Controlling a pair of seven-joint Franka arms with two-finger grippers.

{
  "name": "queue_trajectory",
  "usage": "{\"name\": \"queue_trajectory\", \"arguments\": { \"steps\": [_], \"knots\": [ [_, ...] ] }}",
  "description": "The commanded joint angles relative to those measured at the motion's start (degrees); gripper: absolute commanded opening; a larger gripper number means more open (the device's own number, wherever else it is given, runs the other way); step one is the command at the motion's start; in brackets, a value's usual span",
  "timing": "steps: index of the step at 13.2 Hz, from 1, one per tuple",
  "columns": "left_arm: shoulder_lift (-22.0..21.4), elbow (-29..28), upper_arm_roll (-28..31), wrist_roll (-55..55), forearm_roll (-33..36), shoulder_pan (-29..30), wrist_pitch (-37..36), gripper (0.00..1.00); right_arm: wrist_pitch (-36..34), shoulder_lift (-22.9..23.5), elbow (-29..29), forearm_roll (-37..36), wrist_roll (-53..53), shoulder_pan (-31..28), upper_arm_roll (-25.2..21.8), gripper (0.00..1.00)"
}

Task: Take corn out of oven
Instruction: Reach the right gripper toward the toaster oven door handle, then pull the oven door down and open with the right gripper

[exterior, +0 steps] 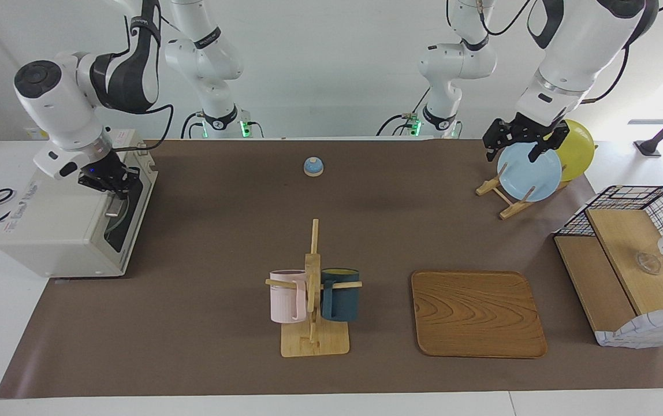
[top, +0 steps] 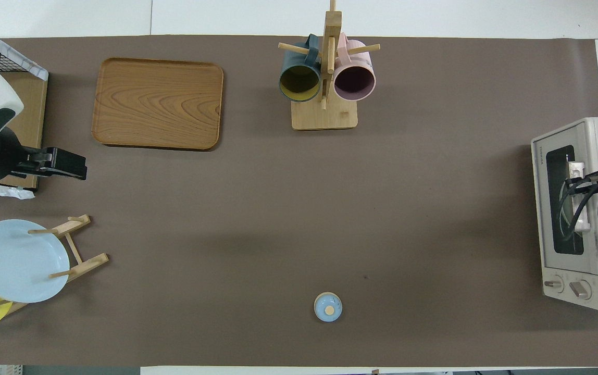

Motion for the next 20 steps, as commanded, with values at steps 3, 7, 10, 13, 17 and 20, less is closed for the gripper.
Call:
{"name": "queue_trajectory", "arguments": {
  "steps": [3, 7, 10, 13, 17, 20],
  "knots": [
    [-0.6, -0.5, -0.4, 0.9, 1.0, 0.6, -0.3, 1.0, 2.0, -0.3, -3.5, -0.5, 4.3, 0.8, 0.7, 0.0],
    [-0.6, -0.7, -0.3, 0.7, 0.9, 0.6, -0.1, 1.0, 4.2, 0.1, -5.0, -0.2, 6.5, 2.7, 0.7, 0.0],
    [-0.7, -1.1, -0.3, 0.6, 0.9, 0.6, -0.2, 1.0, 5.5, 1.6, -5.0, 0.3, 8.2, 4.0, 0.8, 0.0],
    [-0.7, -1.2, -0.2, 0.7, 0.8, 0.6, -0.1, 1.0, 6.4, 2.0, -5.1, 0.3, 11.1, 6.6, 0.8, 0.0],
    [-0.7, -1.2, -0.2, 0.7, 0.7, 0.7, -0.1, 1.0, 9.3, 5.0, -5.5, 0.7, 12.3, 6.7, 0.9, 0.0],
    [-0.7, -1.2, -0.2, 0.5, 0.6, 0.7, 0.0, 1.0, 15.0, 5.8, -8.5, 0.7, 12.3, 6.9, 1.2, 0.0]
  ]
}}
